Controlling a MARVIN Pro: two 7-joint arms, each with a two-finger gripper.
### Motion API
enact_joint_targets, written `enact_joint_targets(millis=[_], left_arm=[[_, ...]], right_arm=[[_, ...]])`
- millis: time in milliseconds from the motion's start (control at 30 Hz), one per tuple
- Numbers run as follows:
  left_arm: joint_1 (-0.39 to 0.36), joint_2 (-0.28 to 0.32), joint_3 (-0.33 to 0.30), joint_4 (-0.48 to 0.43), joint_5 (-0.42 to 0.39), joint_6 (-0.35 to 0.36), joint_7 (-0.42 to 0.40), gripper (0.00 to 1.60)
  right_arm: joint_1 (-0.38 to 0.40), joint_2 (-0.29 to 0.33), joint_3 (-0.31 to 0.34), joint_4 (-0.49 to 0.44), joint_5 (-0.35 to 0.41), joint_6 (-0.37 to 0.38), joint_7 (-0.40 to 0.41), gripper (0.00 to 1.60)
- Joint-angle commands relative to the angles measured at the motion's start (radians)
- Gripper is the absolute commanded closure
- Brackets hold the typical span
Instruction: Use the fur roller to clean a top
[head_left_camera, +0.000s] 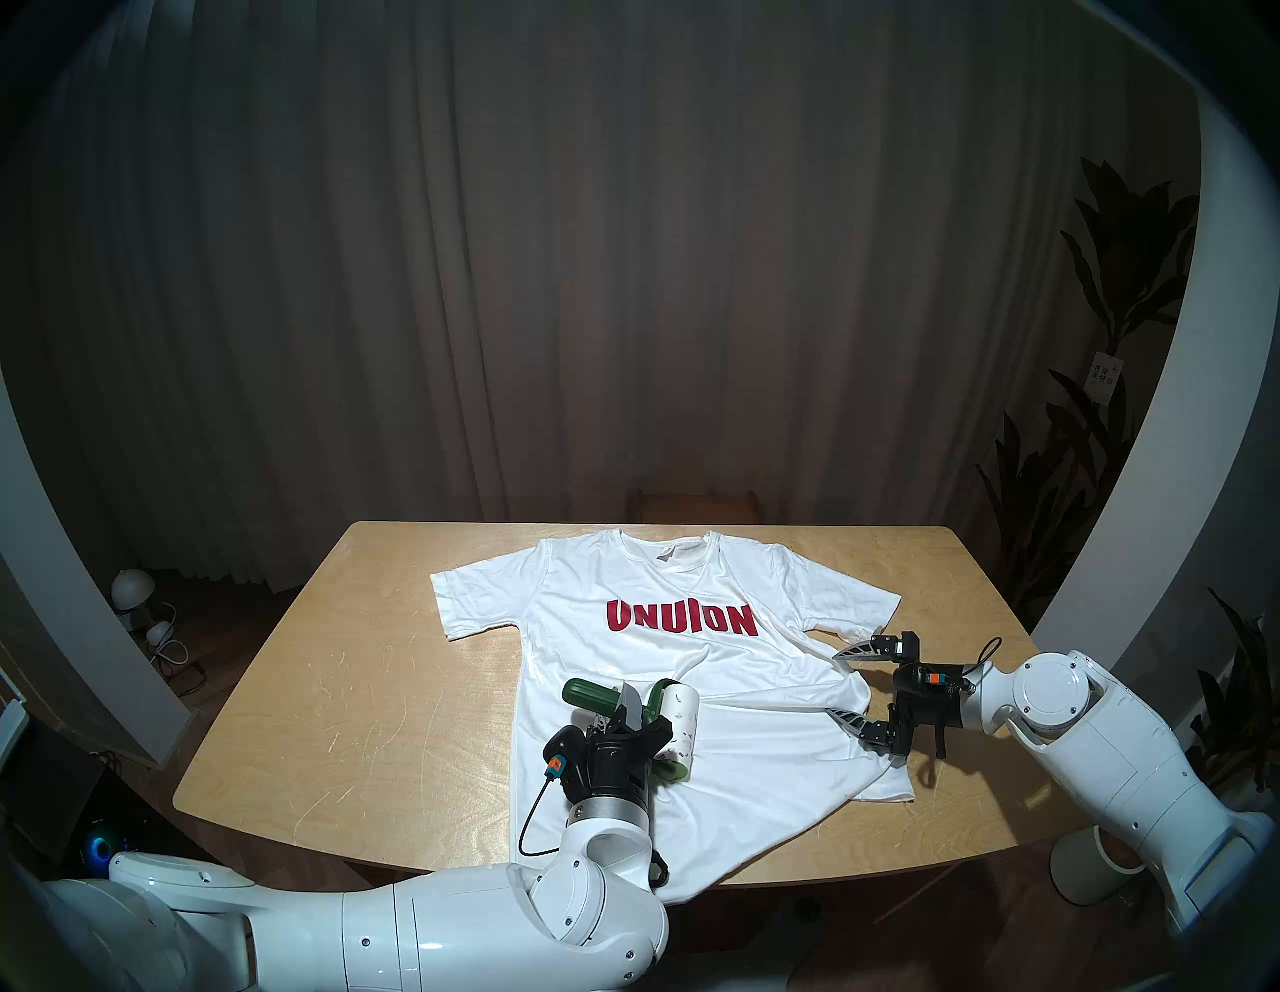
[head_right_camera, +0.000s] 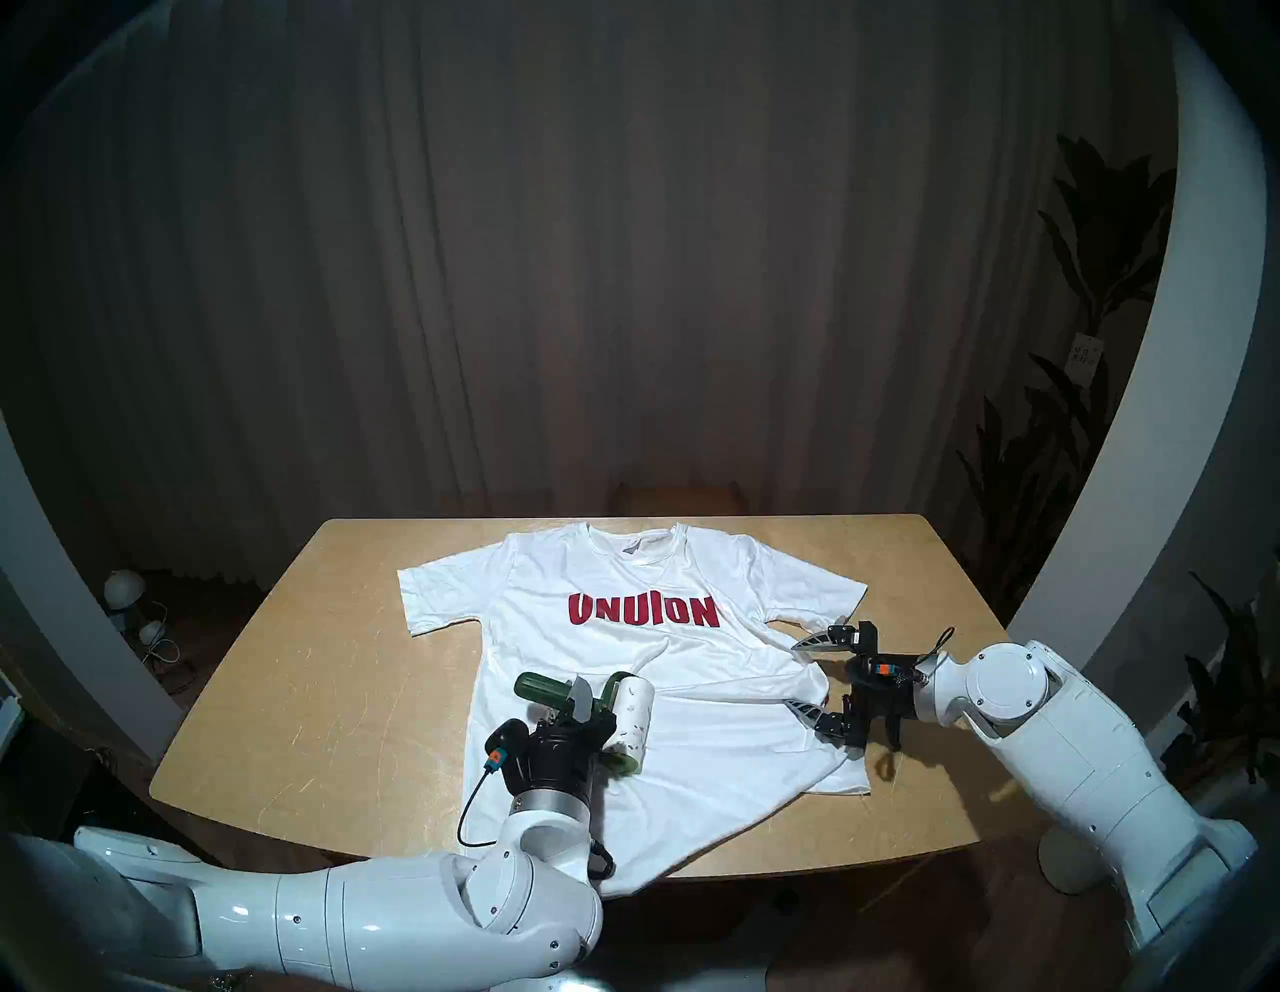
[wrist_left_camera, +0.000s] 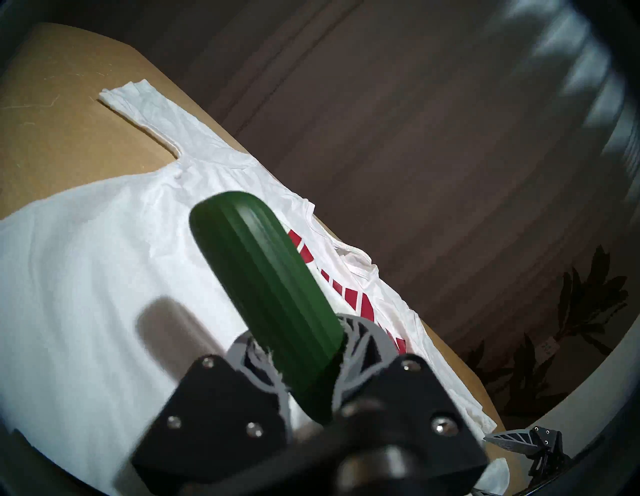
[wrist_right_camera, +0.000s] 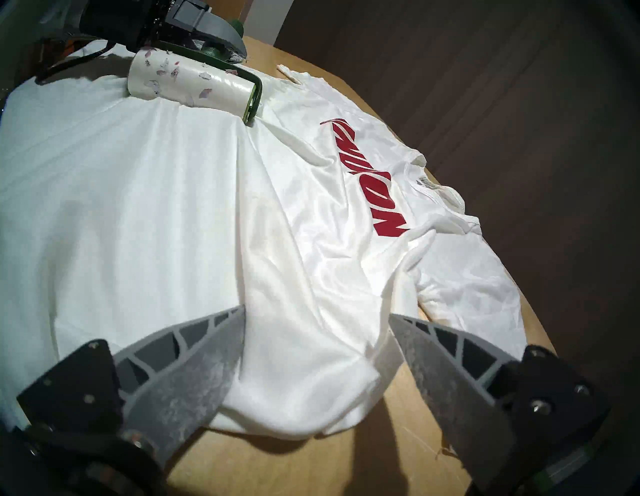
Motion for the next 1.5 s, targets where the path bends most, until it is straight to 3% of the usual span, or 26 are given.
enact_joint_targets(millis=[0, 333, 1467], left_arm=[[0.044, 0.061, -0.039, 0.022, 0.01, -0.003, 0.047, 1.6], [0.073, 0.108, -0.125, 0.018, 0.029, -0.003, 0.044, 1.6], [0.198, 0.231, -0.294, 0.047, 0.079, -0.003, 0.038, 1.6]], right_arm=[[-0.066, -0.022, -0.077, 0.092, -0.065, 0.035, 0.003, 0.0], [-0.047, -0.035, -0.1, 0.112, -0.059, 0.035, -0.002, 0.0], [0.003, -0.036, -0.162, 0.152, -0.037, 0.028, -0.008, 0.0]])
